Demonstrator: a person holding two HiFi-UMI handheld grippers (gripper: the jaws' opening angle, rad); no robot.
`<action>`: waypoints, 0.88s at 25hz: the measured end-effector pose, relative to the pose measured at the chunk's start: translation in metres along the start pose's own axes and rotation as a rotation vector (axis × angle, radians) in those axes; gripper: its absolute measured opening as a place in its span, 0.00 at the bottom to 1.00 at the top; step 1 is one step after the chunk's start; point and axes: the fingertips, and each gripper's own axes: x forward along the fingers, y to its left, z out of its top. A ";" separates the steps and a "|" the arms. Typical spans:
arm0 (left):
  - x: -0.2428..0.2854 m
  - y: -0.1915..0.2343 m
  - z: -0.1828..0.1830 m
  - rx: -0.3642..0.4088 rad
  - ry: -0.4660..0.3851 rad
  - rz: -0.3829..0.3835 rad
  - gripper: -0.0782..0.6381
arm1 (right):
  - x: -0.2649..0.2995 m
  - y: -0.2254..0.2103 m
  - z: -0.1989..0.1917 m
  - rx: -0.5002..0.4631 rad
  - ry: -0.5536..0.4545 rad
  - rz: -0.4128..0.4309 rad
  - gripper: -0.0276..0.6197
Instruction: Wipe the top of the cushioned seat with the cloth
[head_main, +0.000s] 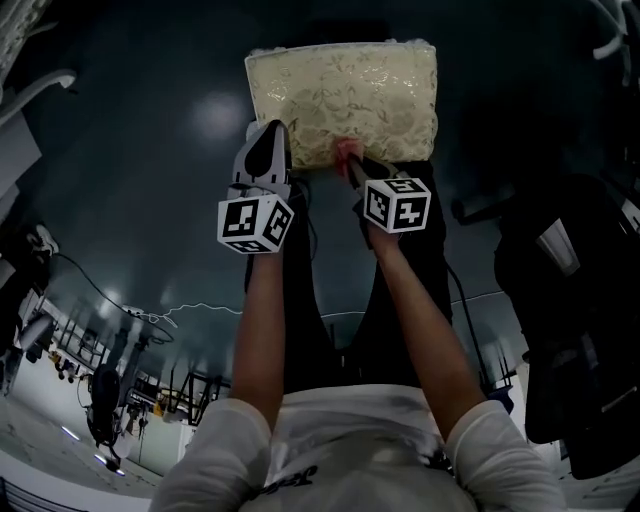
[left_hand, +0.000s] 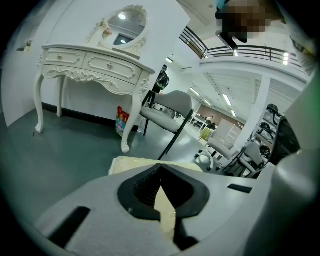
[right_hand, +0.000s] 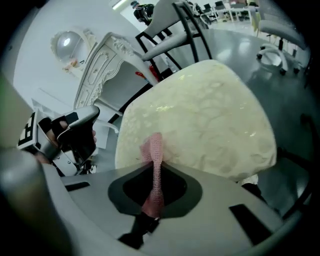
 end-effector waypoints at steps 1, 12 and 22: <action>0.007 -0.012 -0.003 0.002 0.004 -0.014 0.13 | -0.009 -0.014 0.002 0.010 -0.011 -0.013 0.08; 0.057 -0.100 -0.027 0.015 0.021 -0.085 0.13 | -0.081 -0.119 0.023 0.027 -0.100 -0.174 0.08; 0.056 -0.109 -0.036 0.014 0.026 -0.085 0.13 | -0.085 -0.171 0.023 0.128 -0.080 -0.230 0.08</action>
